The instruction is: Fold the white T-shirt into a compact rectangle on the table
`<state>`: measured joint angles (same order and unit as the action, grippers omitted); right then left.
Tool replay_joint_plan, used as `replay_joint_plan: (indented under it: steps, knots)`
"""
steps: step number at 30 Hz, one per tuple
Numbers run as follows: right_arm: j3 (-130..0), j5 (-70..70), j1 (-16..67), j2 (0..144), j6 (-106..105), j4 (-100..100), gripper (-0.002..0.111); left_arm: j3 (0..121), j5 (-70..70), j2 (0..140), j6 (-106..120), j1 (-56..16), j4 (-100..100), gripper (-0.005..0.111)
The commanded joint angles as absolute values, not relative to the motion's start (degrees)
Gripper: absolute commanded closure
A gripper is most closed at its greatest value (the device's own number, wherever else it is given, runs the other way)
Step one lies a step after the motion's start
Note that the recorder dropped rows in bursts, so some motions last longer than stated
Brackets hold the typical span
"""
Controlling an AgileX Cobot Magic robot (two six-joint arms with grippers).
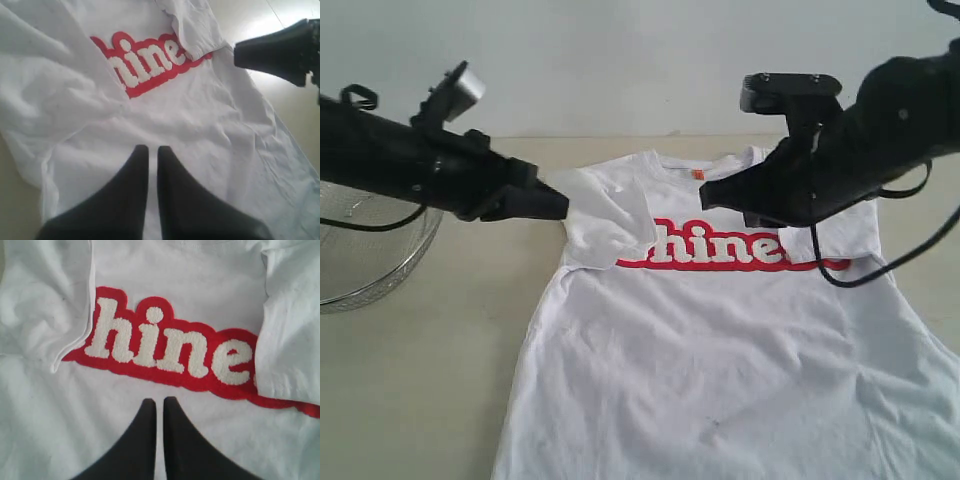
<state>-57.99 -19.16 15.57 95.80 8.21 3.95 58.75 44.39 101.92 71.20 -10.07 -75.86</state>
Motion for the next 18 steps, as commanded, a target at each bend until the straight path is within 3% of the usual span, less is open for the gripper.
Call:
replay_joint_plan:
  steps: [1, 18]
  knots:
    - [-53.34, -16.54, 15.85, 90.91, 8.56, 4.17, 0.108, 65.31, 43.25, 109.62, 68.27, -12.41, -75.53, 0.102]
    - [-50.75, -17.97, 15.88, 84.12, 7.56, 3.97, 0.108, 69.0, 36.76, 121.69, 62.86, -12.73, -71.18, 0.102]
